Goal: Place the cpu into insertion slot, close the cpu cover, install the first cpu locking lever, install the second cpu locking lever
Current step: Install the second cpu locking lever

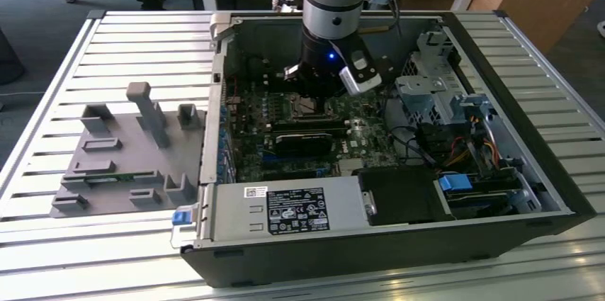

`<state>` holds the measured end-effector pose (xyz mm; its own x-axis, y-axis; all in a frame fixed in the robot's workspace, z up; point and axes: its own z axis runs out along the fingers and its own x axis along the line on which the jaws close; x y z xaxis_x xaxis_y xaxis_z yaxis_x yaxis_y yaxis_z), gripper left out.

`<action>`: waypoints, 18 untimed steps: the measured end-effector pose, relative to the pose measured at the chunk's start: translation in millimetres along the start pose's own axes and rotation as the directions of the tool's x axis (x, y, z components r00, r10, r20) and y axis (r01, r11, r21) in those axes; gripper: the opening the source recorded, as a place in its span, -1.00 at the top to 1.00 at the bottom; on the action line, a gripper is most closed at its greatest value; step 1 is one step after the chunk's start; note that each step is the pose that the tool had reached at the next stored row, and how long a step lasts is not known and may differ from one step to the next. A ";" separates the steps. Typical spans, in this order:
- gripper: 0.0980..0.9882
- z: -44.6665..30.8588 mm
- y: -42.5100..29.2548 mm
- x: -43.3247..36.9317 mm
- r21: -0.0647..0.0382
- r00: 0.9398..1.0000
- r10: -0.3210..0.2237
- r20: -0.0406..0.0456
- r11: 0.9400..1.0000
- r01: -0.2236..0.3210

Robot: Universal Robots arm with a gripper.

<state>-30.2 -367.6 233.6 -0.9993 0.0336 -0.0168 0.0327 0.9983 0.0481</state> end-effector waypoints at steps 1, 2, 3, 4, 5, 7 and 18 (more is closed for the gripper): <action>0.98 0.0 -0.2 0.1 0.000 1.000 0.000 0.000 1.000 0.000; 0.98 0.0 -0.7 0.6 0.000 1.000 0.000 0.000 1.000 0.000; 0.98 0.1 -1.1 1.5 0.000 1.000 0.000 0.000 1.000 0.000; 0.98 0.4 -1.5 3.2 -0.001 1.000 0.000 0.000 1.000 0.000; 0.98 0.6 -1.9 5.4 -0.003 1.000 0.000 0.000 1.000 0.000; 0.98 1.2 -2.4 9.5 -0.010 1.000 0.000 0.000 1.000 0.000; 0.98 9.6 -5.4 25.5 -0.024 1.000 0.000 -0.001 1.000 0.000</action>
<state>-55.6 -371.7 223.3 -0.9993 0.0338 -0.0161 0.0326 0.9969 0.0722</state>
